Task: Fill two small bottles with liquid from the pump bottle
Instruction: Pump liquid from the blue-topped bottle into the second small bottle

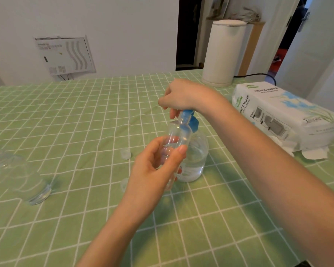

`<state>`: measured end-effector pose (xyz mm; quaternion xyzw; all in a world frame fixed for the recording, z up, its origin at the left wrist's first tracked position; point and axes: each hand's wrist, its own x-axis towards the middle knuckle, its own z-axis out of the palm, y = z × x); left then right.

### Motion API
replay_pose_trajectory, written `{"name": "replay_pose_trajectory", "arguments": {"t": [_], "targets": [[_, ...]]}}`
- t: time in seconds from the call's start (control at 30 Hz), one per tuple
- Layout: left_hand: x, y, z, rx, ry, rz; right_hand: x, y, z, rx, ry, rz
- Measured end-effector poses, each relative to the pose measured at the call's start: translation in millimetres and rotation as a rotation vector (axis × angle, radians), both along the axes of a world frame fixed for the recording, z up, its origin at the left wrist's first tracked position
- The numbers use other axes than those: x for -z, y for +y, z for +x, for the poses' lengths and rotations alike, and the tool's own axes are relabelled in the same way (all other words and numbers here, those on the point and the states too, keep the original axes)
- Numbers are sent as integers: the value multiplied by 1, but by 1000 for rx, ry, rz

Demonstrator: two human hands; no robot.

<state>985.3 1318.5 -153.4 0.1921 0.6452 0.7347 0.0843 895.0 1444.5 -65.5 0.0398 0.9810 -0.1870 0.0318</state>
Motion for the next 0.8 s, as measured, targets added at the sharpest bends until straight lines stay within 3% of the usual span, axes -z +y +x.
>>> {"name": "replay_pose_trajectory", "arguments": {"t": [0.5,0.8], "targets": [[4,-1,0,-6,-5,-51,8,0,6,16,-58,-71],[-2,0,2,-9,-31,-17,-2,-2,1,8,19,-10]]}}
